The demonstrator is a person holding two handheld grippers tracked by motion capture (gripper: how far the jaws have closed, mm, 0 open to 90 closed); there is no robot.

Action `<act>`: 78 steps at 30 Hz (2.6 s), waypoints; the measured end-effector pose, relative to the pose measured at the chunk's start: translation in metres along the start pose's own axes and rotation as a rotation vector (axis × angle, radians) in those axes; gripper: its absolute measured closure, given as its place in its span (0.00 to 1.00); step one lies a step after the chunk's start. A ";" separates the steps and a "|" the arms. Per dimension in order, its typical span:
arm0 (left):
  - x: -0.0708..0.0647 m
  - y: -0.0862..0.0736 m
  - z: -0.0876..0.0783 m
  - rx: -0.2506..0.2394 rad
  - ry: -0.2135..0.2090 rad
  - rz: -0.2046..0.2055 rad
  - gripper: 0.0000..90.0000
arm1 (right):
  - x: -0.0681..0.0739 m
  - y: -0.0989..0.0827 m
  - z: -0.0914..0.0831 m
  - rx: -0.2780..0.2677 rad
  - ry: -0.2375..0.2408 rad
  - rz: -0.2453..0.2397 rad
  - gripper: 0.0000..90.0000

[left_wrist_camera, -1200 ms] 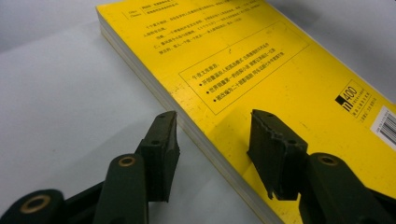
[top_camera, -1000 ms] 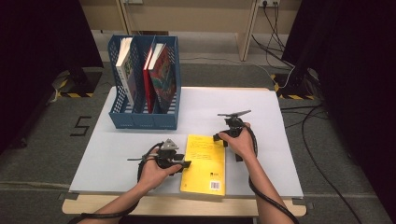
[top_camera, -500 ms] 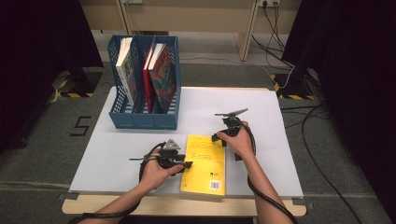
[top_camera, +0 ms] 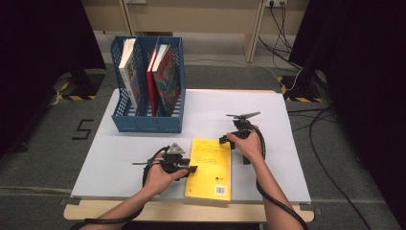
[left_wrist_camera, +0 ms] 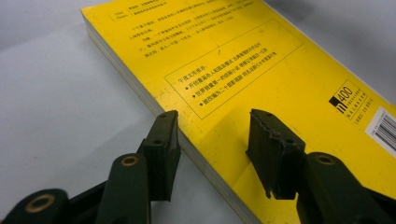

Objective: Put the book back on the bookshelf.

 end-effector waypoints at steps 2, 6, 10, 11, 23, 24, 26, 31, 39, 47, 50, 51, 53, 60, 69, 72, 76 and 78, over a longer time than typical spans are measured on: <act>0.000 0.000 0.000 0.001 -0.003 0.002 0.58 | 0.000 0.000 0.000 0.007 -0.005 -0.007 0.48; -0.001 -0.001 -0.001 -0.002 -0.004 -0.001 0.58 | 0.000 0.001 0.000 0.012 0.000 0.014 0.48; -0.001 -0.002 -0.001 0.000 -0.008 -0.001 0.58 | -0.001 0.002 -0.001 0.012 0.005 0.015 0.48; -0.001 -0.002 -0.001 0.000 -0.009 -0.002 0.58 | -0.001 0.002 -0.001 0.012 0.005 0.017 0.48; -0.003 -0.005 -0.002 0.007 -0.014 -0.008 0.58 | -0.002 0.002 -0.001 0.014 0.018 0.024 0.49; -0.003 -0.005 -0.002 0.007 -0.015 -0.011 0.58 | -0.002 0.002 -0.001 0.015 0.026 0.030 0.49; -0.003 -0.005 -0.002 0.004 -0.018 -0.020 0.58 | -0.004 0.003 -0.001 0.018 0.034 0.031 0.49; -0.004 -0.005 -0.002 0.004 -0.009 -0.020 0.57 | -0.007 0.002 -0.001 0.021 0.066 0.043 0.49; -0.005 -0.005 -0.002 0.005 -0.005 -0.018 0.56 | -0.006 0.002 -0.001 0.020 0.044 0.034 0.53; -0.006 -0.005 -0.002 0.000 0.002 -0.023 0.56 | -0.002 0.002 0.000 0.030 -0.007 0.017 0.59; -0.006 -0.005 -0.002 0.000 0.004 -0.026 0.56 | -0.003 0.002 -0.001 0.029 -0.011 0.034 0.63; -0.006 -0.006 -0.001 -0.003 0.005 -0.029 0.56 | -0.004 0.002 -0.002 0.024 -0.005 0.045 0.65; -0.006 -0.006 -0.001 -0.005 0.008 -0.034 0.57 | -0.006 0.000 -0.003 0.011 0.000 0.057 0.68; -0.008 -0.005 -0.001 -0.006 0.023 -0.043 0.58 | -0.007 0.000 -0.006 -0.003 0.001 0.085 0.75; -0.006 -0.003 -0.002 0.000 0.028 -0.039 0.59 | -0.001 0.004 -0.013 -0.021 -0.018 0.069 0.78; -0.006 -0.001 0.000 -0.002 0.022 -0.049 0.60 | 0.002 0.008 -0.018 -0.028 -0.023 0.064 0.79; -0.003 0.005 0.004 0.004 0.019 -0.047 0.60 | 0.004 0.015 -0.025 -0.049 -0.019 0.062 0.79; -0.003 0.007 0.004 0.015 0.028 -0.020 0.60 | 0.006 0.017 -0.029 -0.081 0.001 0.056 0.78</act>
Point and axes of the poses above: each handheld gripper's, and its own axes: z roughly forward along the jaws, y roughly out of its top, x roughly to its left, the point moved 2 cm from there along z, roughly forward along the jaws, and after that the axes turned 5 degrees about x, right-handed, at the moved point
